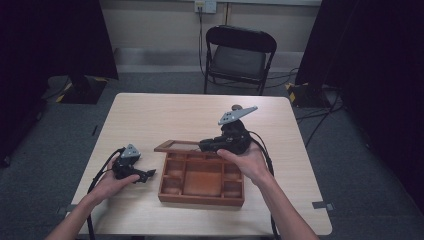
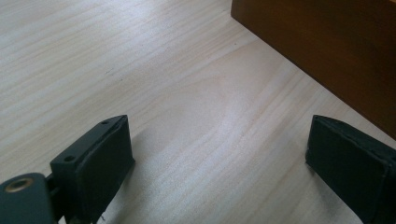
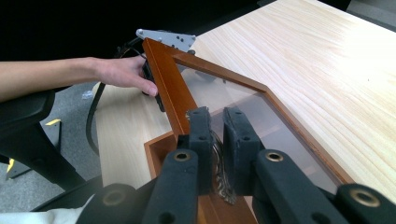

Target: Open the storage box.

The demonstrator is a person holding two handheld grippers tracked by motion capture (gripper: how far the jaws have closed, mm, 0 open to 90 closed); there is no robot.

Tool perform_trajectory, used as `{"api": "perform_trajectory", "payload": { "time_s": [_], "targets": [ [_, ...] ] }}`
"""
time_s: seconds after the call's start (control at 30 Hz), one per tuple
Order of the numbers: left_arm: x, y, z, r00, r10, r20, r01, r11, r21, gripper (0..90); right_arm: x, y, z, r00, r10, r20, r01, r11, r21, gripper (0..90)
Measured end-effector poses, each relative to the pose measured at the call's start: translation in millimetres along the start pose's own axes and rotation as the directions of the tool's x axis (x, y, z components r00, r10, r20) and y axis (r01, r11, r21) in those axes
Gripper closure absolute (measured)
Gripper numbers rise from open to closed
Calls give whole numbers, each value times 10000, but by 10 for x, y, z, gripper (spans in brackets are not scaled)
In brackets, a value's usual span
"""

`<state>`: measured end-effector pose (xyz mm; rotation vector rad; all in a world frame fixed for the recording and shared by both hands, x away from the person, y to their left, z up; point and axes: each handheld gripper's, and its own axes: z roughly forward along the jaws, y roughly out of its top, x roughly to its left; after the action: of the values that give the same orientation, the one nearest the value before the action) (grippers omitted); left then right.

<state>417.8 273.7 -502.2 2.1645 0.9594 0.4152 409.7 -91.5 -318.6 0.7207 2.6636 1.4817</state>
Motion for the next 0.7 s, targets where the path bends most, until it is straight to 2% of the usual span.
{"api": "perform_trajectory", "payload": {
  "time_s": [0.7],
  "targets": [
    [0, 0, 0, 10000, 0, 1, 0, 10000, 4, 65, -31, 60, -15, 10000, -24, 90, 25, 10000, -29, 828]
  ]
}}
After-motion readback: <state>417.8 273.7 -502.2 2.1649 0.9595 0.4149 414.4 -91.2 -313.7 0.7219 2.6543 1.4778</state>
